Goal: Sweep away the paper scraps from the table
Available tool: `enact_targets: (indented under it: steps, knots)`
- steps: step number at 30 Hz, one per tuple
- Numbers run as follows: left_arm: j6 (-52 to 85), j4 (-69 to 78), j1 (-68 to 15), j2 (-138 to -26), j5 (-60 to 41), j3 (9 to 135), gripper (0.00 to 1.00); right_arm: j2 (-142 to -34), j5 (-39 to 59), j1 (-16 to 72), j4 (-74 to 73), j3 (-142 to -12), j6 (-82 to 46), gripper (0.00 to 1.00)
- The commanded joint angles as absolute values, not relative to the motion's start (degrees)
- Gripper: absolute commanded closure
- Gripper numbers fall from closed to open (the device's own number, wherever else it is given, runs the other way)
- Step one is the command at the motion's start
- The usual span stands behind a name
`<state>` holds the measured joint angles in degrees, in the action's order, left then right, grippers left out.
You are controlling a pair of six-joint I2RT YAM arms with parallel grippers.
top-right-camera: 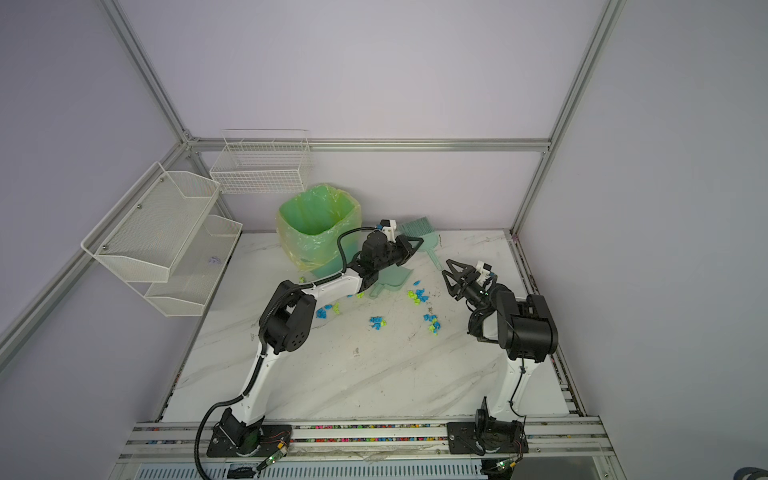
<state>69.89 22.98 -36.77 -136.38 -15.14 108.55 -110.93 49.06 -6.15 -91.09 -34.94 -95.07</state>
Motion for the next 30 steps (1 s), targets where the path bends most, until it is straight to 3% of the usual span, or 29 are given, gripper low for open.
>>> enact_targets:
  steps: [1,11,20,30]
  knots:
    - [70.1,25.4,-36.7,-133.0,-16.4,111.0,1.00,-111.2,50.6,-5.5,-106.9,-36.9,-94.8,0.44]
    - [71.5,26.3,-36.8,-134.5,-17.0,112.3,1.00,-109.1,52.5,-4.3,-98.9,-39.7,-91.8,0.57]
    - [71.9,25.6,-37.0,-136.1,-17.9,113.8,1.00,-109.2,52.4,-3.1,-98.2,-40.6,-91.4,0.60]
    - [72.1,25.7,-37.3,-136.4,-18.4,113.7,1.00,-108.6,51.7,-3.0,-98.3,-40.8,-91.8,0.73]
